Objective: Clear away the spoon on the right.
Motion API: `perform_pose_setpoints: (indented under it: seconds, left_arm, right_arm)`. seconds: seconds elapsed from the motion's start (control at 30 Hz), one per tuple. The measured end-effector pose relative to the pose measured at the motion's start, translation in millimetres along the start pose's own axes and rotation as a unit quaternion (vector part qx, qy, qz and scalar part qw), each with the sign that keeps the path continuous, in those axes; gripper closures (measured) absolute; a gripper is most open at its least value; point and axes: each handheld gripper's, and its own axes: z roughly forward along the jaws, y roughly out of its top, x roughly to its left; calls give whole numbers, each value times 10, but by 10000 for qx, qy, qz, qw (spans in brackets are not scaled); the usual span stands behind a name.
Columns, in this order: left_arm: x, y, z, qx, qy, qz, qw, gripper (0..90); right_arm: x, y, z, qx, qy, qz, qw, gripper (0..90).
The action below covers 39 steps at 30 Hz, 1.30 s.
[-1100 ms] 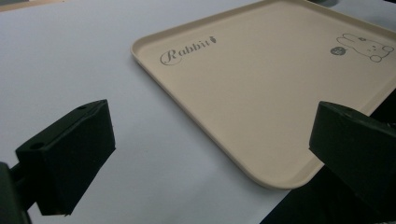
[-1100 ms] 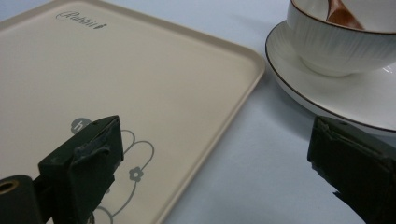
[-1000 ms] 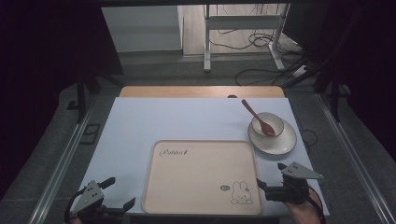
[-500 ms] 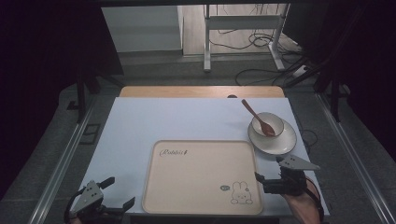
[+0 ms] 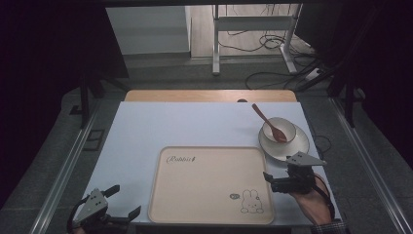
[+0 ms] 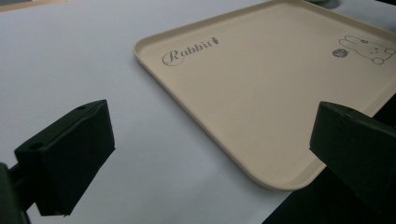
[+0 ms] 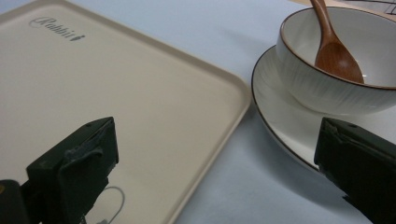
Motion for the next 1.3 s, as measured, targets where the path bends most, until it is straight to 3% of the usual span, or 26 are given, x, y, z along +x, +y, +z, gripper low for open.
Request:
perform_pose_setpoints:
  seconds: [0.3,0.43,0.97,1.3]
  left_arm:
    - [1,0,1,1,-10,2,10000,0]
    - [1,0,1,3,-15,3,10000,0]
    - [4,-1,0,-3,-24,-2,10000,0]
    - [6,-2,-1,-10,-32,-12,10000,0]
  right_arm:
    - [-125,118,104,76,-71,227,9997,0]
    - [-157,162,125,89,-116,204,9997,1]
    - [-314,382,271,209,-165,213,9994,166]
    - [-434,541,428,335,-141,189,9992,173]
